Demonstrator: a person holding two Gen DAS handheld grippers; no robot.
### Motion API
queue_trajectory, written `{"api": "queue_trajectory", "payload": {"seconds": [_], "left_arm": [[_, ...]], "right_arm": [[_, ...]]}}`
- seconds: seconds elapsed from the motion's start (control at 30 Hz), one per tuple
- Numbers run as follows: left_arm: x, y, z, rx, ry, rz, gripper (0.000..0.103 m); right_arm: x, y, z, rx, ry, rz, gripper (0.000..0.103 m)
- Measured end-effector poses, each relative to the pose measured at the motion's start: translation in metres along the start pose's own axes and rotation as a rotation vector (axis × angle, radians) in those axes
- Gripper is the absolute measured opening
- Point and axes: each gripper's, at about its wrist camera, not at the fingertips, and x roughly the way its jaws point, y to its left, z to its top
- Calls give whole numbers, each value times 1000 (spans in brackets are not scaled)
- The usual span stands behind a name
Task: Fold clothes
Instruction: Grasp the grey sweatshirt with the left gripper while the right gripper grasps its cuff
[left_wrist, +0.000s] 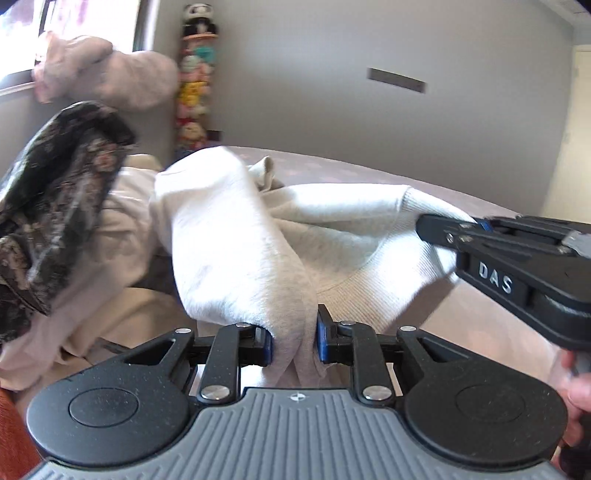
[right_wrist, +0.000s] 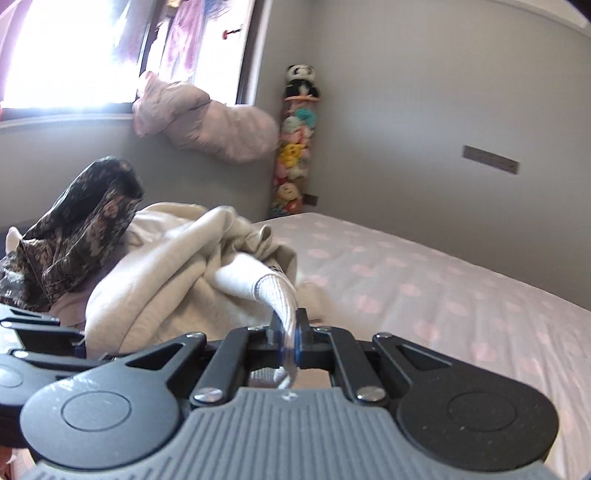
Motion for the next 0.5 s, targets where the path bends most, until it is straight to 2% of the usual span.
{"api": "queue_trajectory", "payload": {"seconds": [0.1, 0.23, 0.37, 0.5], "left_arm": [[-21, -29, -10, 26, 25, -75, 19], [-45, -60, -28, 56, 71, -161, 19], [-53, -74, -42, 72, 144, -203, 19], [-41, -71, -56, 81, 233, -204, 21]], "right_arm": [[-40, -21, -7, 29, -25, -49, 6], [-84, -42, -26, 69, -11, -98, 6], [-121, -51, -55, 93, 35, -123, 6], [-126, -51, -79, 112, 98, -104, 6]]}}
